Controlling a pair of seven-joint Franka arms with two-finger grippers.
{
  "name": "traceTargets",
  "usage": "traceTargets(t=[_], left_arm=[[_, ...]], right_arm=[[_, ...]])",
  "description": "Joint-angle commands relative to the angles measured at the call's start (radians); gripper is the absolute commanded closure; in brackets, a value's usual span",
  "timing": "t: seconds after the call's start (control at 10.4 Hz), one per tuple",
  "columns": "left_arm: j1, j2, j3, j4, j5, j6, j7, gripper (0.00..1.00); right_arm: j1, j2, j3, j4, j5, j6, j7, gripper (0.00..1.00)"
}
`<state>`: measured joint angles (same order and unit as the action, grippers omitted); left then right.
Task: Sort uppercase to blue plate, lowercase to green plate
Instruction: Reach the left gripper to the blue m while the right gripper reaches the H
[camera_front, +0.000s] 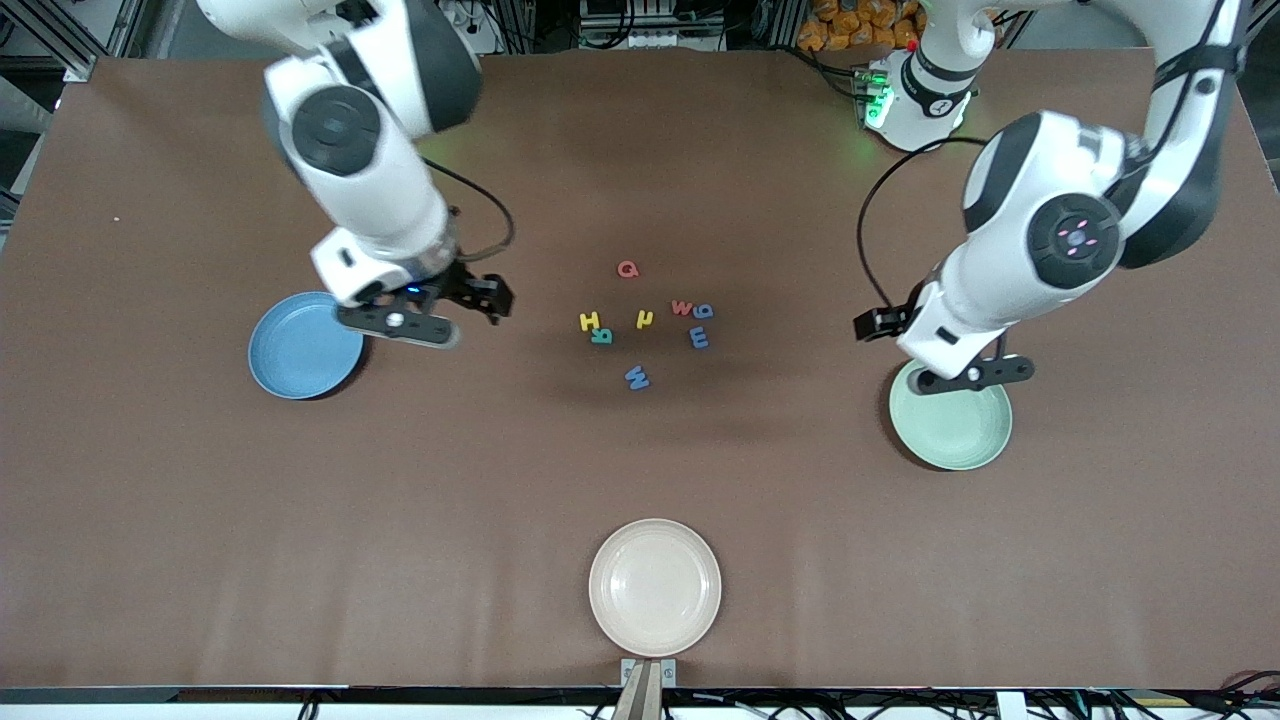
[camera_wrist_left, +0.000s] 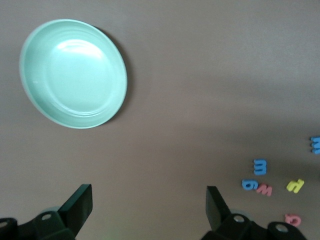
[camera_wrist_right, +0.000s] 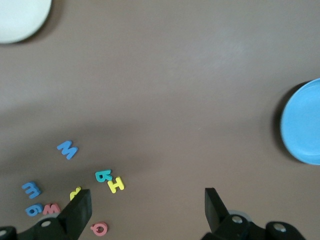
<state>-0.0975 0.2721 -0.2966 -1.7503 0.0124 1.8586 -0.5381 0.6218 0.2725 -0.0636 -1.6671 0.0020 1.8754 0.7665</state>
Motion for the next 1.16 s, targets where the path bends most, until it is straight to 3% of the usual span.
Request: traceTargets(t=[0.0, 0.1, 0.58, 0.87, 1.06], left_arm=[[-0.018, -0.033, -0.003, -0.116, -0.002, 0.108, -0.049, 0.00], [-0.005, -0.024, -0.003, -0.121, 0.021, 0.111, -0.049, 0.00], [0.005, 0.045, 0.001, -0.118, 0.041, 0.159, -0.059, 0.00], [-0.063, 0.119, -0.001, -0.115, 0.041, 0.211, -0.182, 0.00], [-0.132, 0.189, -0.001, -0.097, 0.040, 0.295, -0.373, 0.00]], right_arm=[[0.048, 0.111, -0.007, 0.012, 0.007, 0.045, 0.039, 0.00], [0.071, 0.155, -0.004, 0.007, 0.006, 0.076, 0.037, 0.00], [0.085, 0.194, 0.063, -0.250, -0.001, 0.511, -0.035, 0.02], [0.101, 0.252, 0.084, -0.263, -0.016, 0.602, -0.056, 0.06], [0.116, 0.260, 0.084, -0.304, -0.019, 0.649, -0.128, 0.09]])
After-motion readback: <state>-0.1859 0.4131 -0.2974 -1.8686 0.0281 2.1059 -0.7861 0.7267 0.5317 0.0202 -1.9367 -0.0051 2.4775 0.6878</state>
